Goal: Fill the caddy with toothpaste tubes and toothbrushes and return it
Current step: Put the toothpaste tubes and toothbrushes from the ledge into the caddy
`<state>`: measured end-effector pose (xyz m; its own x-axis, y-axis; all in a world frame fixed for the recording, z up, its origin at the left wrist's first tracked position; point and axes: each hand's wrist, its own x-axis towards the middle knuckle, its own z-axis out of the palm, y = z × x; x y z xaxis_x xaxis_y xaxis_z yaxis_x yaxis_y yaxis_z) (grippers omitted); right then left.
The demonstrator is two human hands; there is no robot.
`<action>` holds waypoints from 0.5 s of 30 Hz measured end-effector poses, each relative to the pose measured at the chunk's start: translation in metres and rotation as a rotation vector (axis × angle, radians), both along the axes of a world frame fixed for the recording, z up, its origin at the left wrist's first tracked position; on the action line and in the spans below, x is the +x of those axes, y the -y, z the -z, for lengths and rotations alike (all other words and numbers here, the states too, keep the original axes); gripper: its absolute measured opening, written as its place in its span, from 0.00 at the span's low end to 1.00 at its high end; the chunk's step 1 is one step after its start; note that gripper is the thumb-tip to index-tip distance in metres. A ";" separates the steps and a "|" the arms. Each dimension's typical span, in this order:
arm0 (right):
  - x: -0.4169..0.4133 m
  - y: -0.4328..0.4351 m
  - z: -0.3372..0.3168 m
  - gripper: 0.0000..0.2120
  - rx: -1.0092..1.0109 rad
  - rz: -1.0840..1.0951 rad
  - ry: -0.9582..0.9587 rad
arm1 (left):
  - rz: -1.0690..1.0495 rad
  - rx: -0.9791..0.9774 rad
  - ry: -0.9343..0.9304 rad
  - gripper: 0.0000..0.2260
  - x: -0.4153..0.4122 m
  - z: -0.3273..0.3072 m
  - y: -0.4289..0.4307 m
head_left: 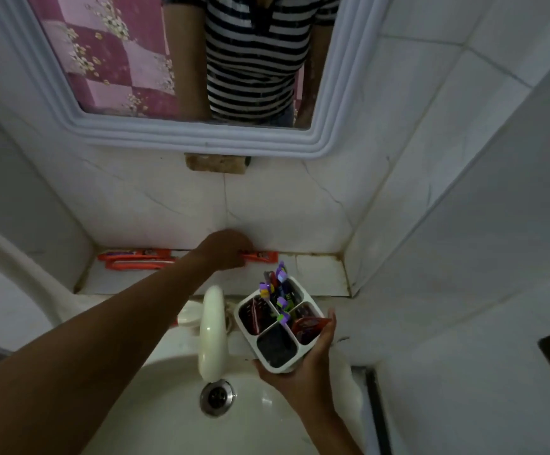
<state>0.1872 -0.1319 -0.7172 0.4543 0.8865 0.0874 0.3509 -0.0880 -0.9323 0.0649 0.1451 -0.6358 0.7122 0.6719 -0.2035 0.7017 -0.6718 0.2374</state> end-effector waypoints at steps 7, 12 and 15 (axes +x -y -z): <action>0.001 0.000 0.000 0.77 -0.005 -0.007 0.003 | -0.043 -0.016 -0.107 0.17 -0.012 0.008 0.008; 0.000 -0.001 -0.004 0.77 0.004 -0.004 0.017 | -0.305 -0.248 0.252 0.15 -0.040 -0.034 0.028; -0.001 -0.001 -0.009 0.75 -0.007 -0.004 0.009 | -0.363 -0.337 0.587 0.12 -0.052 -0.081 0.053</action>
<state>0.1860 -0.1313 -0.7084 0.4497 0.8891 0.0856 0.3598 -0.0925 -0.9284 0.0130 0.0922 -0.5545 0.5131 0.8530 -0.0953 0.5604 -0.2488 0.7900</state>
